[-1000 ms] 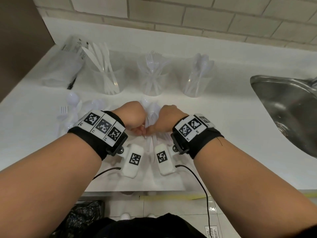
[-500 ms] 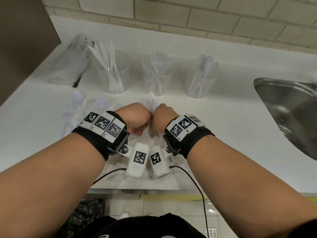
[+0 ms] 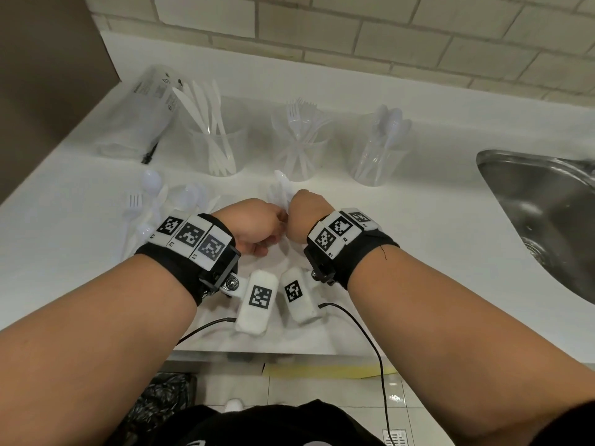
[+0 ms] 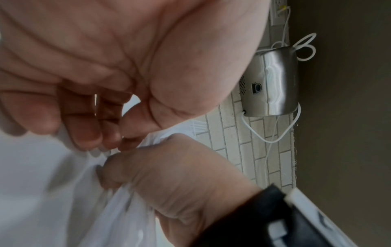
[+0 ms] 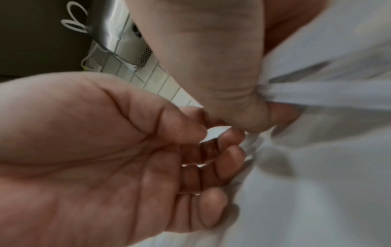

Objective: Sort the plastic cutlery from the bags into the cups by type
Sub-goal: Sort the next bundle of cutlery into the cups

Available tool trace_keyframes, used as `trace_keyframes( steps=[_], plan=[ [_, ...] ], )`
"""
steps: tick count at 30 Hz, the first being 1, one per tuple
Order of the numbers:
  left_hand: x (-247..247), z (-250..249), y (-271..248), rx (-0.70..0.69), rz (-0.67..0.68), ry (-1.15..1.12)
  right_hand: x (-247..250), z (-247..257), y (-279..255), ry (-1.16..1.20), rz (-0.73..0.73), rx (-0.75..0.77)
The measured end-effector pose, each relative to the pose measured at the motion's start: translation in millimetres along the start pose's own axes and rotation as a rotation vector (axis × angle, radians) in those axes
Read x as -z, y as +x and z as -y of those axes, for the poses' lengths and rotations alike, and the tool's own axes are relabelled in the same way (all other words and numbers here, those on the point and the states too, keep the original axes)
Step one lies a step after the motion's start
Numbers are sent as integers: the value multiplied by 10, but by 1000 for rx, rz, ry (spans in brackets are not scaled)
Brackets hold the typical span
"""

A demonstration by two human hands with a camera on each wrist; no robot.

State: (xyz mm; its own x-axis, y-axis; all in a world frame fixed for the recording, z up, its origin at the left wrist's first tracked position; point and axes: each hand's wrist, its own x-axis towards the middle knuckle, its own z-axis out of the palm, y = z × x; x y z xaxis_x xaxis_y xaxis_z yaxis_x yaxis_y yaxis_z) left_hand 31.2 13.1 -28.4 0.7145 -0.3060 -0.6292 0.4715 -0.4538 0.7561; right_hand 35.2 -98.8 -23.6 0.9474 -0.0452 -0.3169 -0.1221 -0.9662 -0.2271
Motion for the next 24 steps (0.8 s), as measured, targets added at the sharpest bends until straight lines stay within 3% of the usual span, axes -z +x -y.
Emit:
trace_keyframes(
  steps=[9,17,19,21,24],
  plan=[
    [-1,68,-13,-20,-16,-75,-102,-11,74,-36,-17,19],
    [44,132,-88,-114,13,-230,68,-96,56,177,-37,67],
    [97,146,-122,-150,-64,-340,180,-170,10,373,-75,115],
    [159,163,-167,-171,-106,-504,298,-226,-42,726,-147,155],
    [216,193,-216,-131,-48,-763,499,-240,-143,1137,-220,220]
  ],
)
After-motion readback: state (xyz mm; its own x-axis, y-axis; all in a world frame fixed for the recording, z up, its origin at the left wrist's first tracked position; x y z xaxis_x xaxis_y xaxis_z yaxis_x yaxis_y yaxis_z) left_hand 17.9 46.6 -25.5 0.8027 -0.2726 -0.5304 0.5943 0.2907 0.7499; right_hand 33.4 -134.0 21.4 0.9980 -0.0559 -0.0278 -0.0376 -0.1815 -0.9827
